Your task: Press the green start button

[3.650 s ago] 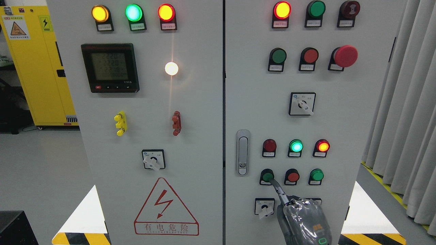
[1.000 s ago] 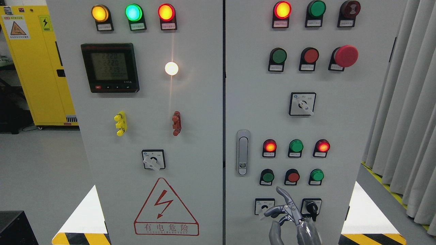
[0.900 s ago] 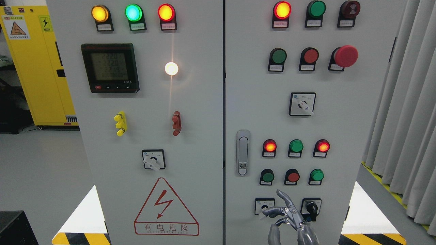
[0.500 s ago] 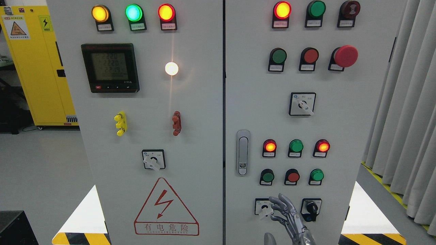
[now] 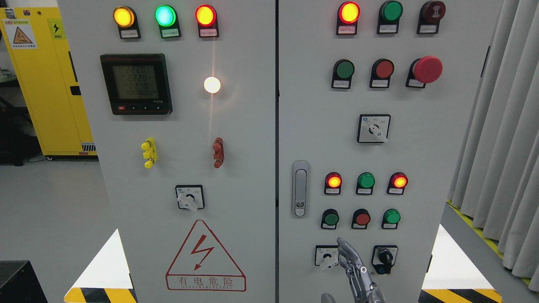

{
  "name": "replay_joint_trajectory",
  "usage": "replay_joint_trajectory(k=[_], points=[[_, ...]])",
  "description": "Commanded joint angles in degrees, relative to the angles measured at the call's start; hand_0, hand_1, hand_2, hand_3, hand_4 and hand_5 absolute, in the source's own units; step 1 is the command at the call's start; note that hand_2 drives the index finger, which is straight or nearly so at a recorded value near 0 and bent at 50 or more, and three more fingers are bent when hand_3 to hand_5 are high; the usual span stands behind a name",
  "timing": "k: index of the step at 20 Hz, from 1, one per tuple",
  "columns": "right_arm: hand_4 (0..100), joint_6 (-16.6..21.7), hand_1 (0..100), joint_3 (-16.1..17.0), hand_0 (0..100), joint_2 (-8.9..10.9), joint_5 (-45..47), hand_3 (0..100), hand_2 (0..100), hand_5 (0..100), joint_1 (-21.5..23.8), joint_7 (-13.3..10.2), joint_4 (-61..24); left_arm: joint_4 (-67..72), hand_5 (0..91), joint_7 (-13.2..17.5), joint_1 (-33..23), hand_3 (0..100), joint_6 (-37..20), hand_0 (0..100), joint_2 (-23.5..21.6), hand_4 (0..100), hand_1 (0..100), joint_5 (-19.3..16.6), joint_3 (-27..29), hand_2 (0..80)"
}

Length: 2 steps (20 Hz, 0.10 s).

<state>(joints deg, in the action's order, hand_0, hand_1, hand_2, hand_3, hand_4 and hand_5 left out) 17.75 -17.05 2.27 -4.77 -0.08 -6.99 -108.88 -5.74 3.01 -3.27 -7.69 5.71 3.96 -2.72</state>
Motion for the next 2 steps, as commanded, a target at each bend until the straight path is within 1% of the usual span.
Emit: replay_joint_trajectory(k=[1, 2], points=[[13, -0.08, 58, -1.05, 43, 0.01, 0.37, 11, 0, 11, 1.31, 0.05, -0.63, 0.03, 0.0, -0.02, 0.02, 0, 0.04, 12, 0.00, 0, 56, 0.00, 0.00, 0.0], [13, -0.08, 58, -1.05, 43, 0.01, 0.37, 11, 0, 11, 1.31, -0.04, -0.63, 0.03, 0.0, -0.02, 0.02, 0, 0.04, 12, 0.00, 0, 56, 0.00, 0.00, 0.0]])
